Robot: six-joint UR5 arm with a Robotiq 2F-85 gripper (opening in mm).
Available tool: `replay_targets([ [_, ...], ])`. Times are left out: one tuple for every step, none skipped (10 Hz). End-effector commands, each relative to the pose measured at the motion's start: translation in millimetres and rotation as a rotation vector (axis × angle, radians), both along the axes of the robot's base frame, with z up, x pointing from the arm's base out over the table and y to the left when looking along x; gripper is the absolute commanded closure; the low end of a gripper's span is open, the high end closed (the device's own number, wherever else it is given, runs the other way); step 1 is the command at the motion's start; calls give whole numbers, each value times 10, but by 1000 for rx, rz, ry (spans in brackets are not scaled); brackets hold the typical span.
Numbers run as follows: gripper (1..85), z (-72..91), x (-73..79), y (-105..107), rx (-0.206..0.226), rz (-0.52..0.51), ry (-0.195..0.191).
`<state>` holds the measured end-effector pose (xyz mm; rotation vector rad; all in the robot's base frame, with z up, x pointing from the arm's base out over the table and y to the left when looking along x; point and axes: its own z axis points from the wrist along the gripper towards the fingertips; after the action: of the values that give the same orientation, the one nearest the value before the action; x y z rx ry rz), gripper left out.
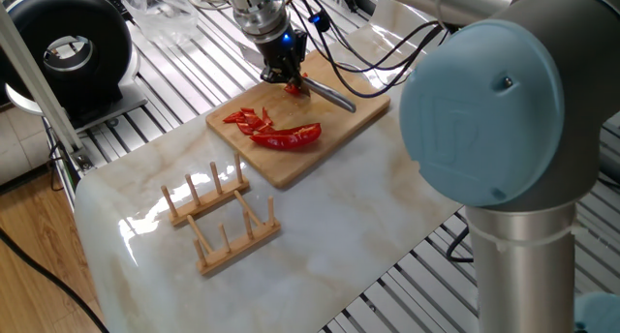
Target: Chop the chili peppers
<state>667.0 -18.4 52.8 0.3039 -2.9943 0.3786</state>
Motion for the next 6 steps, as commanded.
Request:
replay_targets([
  [843, 1, -48, 215, 98, -5, 18],
  [843, 38, -70, 255, 114, 1, 21],
  [843, 77, -105, 281, 126, 7, 28],
  [843, 107, -138, 312, 139, 12, 36],
  [843, 130, -167, 334, 147, 14, 42],
  [843, 145, -177, 303, 136, 18, 45],
])
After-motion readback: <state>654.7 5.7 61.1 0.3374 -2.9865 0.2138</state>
